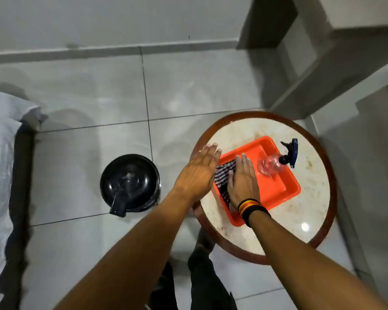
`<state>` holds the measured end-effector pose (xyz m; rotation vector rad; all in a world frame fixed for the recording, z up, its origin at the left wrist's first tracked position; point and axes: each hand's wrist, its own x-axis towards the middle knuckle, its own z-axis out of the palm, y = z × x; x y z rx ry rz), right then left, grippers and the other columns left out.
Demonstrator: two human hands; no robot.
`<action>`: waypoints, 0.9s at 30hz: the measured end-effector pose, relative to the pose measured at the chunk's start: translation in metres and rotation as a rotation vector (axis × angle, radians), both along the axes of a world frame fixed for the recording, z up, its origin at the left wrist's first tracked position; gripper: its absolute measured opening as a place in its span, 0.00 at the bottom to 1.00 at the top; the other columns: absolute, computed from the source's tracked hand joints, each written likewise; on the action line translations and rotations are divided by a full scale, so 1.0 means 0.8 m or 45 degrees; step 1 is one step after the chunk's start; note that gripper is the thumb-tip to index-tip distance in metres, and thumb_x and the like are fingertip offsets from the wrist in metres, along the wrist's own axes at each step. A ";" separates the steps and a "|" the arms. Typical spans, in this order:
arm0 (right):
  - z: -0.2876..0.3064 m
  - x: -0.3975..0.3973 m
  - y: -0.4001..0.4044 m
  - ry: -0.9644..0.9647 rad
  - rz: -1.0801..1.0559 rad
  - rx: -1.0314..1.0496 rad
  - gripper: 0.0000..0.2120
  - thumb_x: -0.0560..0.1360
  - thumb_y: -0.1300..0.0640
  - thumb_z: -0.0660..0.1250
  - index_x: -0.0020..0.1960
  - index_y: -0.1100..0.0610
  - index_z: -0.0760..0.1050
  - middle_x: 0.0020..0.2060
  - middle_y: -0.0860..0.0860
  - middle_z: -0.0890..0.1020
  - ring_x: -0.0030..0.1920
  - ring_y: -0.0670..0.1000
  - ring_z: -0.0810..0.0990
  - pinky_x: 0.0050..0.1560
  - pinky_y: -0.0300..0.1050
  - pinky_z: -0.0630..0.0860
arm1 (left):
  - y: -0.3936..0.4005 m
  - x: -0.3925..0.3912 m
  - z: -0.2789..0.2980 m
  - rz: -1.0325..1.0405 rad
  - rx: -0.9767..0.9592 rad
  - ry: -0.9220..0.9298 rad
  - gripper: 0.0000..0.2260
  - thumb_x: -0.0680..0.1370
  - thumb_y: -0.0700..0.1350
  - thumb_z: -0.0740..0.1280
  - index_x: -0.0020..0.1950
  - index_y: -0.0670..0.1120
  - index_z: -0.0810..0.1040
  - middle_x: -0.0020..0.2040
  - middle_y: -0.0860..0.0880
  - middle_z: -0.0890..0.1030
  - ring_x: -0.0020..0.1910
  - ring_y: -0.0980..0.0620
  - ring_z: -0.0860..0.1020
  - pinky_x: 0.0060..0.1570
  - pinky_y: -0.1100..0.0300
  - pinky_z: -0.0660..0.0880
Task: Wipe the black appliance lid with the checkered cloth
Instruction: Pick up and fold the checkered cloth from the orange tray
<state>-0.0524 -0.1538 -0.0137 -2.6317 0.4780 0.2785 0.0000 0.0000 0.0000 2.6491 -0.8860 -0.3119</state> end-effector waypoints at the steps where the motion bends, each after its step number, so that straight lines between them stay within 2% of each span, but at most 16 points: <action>1: -0.012 -0.013 -0.009 0.063 -0.101 0.024 0.26 0.84 0.57 0.57 0.80 0.60 0.58 0.82 0.58 0.58 0.82 0.59 0.54 0.82 0.56 0.55 | -0.016 -0.003 -0.012 -0.017 0.037 0.025 0.28 0.85 0.41 0.59 0.85 0.42 0.54 0.85 0.41 0.57 0.84 0.43 0.56 0.82 0.50 0.52; 3: -0.041 -0.034 -0.030 0.145 -0.277 0.078 0.26 0.83 0.57 0.60 0.79 0.61 0.60 0.81 0.59 0.59 0.81 0.60 0.57 0.80 0.56 0.58 | -0.044 -0.005 -0.039 -0.029 0.040 0.110 0.28 0.83 0.40 0.64 0.83 0.41 0.61 0.81 0.40 0.66 0.81 0.41 0.65 0.80 0.50 0.60; 5: -0.065 -0.053 -0.044 0.217 -0.398 0.121 0.27 0.81 0.58 0.62 0.78 0.61 0.62 0.79 0.61 0.63 0.78 0.62 0.62 0.78 0.55 0.61 | -0.070 -0.006 -0.062 -0.030 0.055 0.207 0.26 0.82 0.39 0.66 0.80 0.42 0.66 0.76 0.40 0.74 0.74 0.40 0.73 0.73 0.49 0.70; 7: -0.083 -0.058 -0.053 0.235 -0.490 0.162 0.27 0.79 0.59 0.64 0.76 0.61 0.64 0.75 0.61 0.68 0.74 0.64 0.67 0.75 0.57 0.66 | -0.093 -0.001 -0.079 0.002 0.095 0.252 0.23 0.81 0.38 0.65 0.77 0.42 0.69 0.71 0.40 0.77 0.69 0.40 0.77 0.65 0.47 0.76; 12: -0.111 -0.053 -0.056 0.238 -0.616 0.158 0.25 0.74 0.60 0.66 0.70 0.59 0.69 0.68 0.59 0.71 0.68 0.63 0.68 0.68 0.55 0.68 | -0.136 0.007 -0.117 0.066 0.304 0.237 0.25 0.82 0.38 0.65 0.79 0.39 0.65 0.74 0.38 0.73 0.72 0.39 0.74 0.69 0.46 0.73; 16: -0.134 -0.043 -0.067 0.164 -0.651 0.052 0.19 0.74 0.62 0.67 0.64 0.61 0.74 0.62 0.62 0.73 0.64 0.65 0.70 0.65 0.57 0.69 | -0.143 0.008 -0.146 0.116 0.306 0.124 0.20 0.82 0.37 0.66 0.75 0.38 0.71 0.69 0.37 0.77 0.68 0.38 0.76 0.67 0.45 0.76; 18: -0.139 -0.039 -0.075 0.203 -0.632 0.062 0.16 0.74 0.60 0.66 0.62 0.59 0.76 0.60 0.61 0.75 0.63 0.65 0.72 0.63 0.56 0.70 | -0.141 0.008 -0.149 0.111 0.274 0.091 0.16 0.81 0.35 0.65 0.69 0.38 0.76 0.64 0.37 0.80 0.63 0.38 0.79 0.63 0.46 0.77; 20: -0.139 -0.036 -0.082 0.232 -0.602 0.087 0.12 0.73 0.59 0.67 0.57 0.57 0.79 0.56 0.60 0.79 0.60 0.63 0.76 0.56 0.53 0.74 | -0.136 0.007 -0.145 0.120 0.210 0.070 0.12 0.79 0.34 0.66 0.63 0.38 0.79 0.58 0.38 0.83 0.57 0.39 0.82 0.58 0.47 0.78; 22: -0.134 -0.035 -0.088 0.186 -0.615 0.129 0.08 0.70 0.57 0.69 0.49 0.55 0.80 0.50 0.59 0.83 0.53 0.62 0.80 0.48 0.50 0.76 | -0.131 0.004 -0.136 0.130 0.142 0.054 0.11 0.75 0.32 0.69 0.56 0.38 0.82 0.51 0.39 0.84 0.49 0.39 0.83 0.49 0.49 0.80; 24: -0.120 -0.035 -0.086 0.097 -0.649 0.166 0.08 0.68 0.55 0.71 0.46 0.54 0.81 0.46 0.58 0.84 0.48 0.61 0.82 0.46 0.49 0.77 | -0.119 0.003 -0.127 0.166 0.061 0.079 0.11 0.70 0.30 0.70 0.50 0.39 0.82 0.45 0.39 0.83 0.42 0.39 0.83 0.40 0.49 0.79; 27: -0.088 -0.027 -0.071 -0.067 -0.652 0.191 0.11 0.67 0.54 0.71 0.48 0.55 0.82 0.46 0.59 0.84 0.49 0.62 0.83 0.50 0.52 0.78 | -0.091 0.012 -0.102 0.276 -0.098 0.088 0.11 0.73 0.33 0.70 0.55 0.40 0.81 0.50 0.40 0.82 0.45 0.38 0.82 0.40 0.47 0.78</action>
